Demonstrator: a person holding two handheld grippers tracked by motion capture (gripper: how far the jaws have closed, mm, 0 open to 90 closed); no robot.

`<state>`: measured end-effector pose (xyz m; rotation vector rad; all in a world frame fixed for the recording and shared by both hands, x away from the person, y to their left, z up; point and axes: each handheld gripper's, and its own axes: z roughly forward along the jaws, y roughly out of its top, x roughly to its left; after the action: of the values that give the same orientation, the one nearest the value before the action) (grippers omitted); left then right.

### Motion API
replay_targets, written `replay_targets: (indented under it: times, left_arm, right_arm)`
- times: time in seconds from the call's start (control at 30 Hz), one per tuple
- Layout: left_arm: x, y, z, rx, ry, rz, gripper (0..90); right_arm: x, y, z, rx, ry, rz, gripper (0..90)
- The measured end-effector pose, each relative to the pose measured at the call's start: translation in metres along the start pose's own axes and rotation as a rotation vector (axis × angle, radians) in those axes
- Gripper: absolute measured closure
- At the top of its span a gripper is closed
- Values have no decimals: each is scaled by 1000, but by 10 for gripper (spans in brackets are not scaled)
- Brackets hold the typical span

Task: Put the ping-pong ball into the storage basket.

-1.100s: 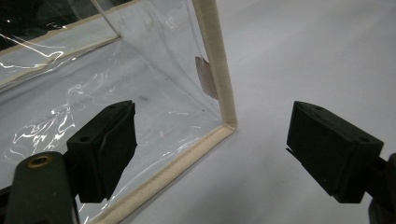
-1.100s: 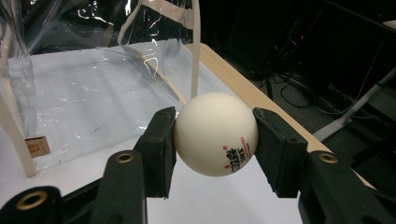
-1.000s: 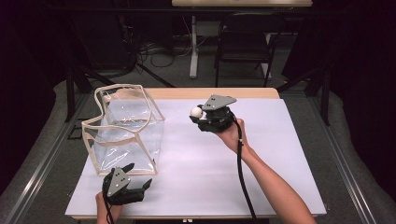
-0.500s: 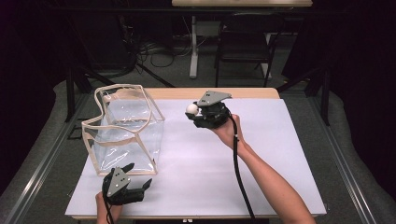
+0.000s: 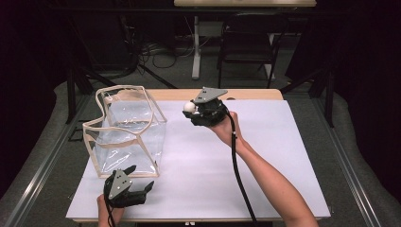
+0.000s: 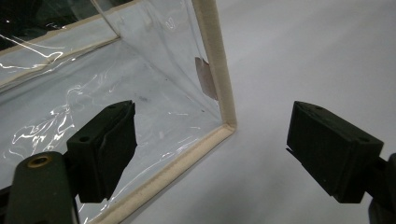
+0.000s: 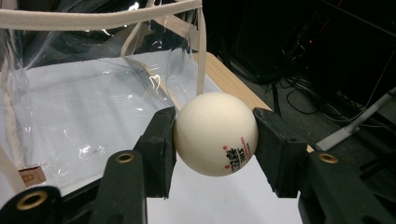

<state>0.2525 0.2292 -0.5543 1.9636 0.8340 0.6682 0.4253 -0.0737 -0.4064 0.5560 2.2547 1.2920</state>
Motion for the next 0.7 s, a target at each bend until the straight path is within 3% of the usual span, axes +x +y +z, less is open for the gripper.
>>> replay_targets:
  times: [0.7]
  left_arm:
    - [0,0,0,-1,1,-2,159]
  right_arm:
    - [2,19,11,1,15,-22,510]
